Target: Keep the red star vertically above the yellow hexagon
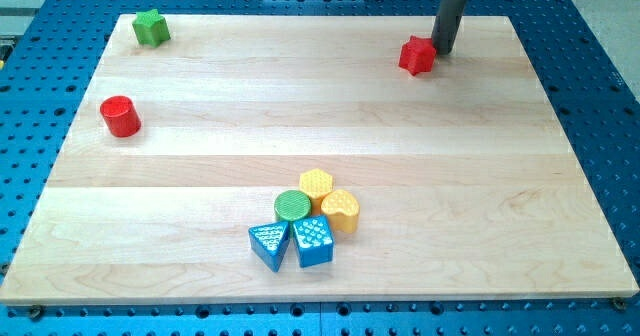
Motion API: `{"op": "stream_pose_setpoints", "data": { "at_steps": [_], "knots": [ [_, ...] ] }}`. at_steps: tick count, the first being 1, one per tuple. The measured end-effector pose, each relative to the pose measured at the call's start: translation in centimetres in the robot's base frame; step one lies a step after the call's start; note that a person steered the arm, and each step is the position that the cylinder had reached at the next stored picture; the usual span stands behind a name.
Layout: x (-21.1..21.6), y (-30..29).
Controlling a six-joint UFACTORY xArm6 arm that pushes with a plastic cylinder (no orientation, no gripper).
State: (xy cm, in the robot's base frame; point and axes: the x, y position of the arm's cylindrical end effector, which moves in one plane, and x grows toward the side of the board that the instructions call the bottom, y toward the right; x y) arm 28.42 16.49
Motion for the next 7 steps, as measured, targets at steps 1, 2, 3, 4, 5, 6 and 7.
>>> {"op": "stream_pose_setpoints", "data": {
  "at_steps": [1, 2, 3, 4, 5, 6, 7],
  "knots": [
    [6.4, -8.4],
    [8.4, -9.6],
    [6.2, -9.4],
    [4.6, -8.5],
    [2.6, -9.2],
    [1.1, -10.6],
    [0.1, -14.0]
  ]
}}
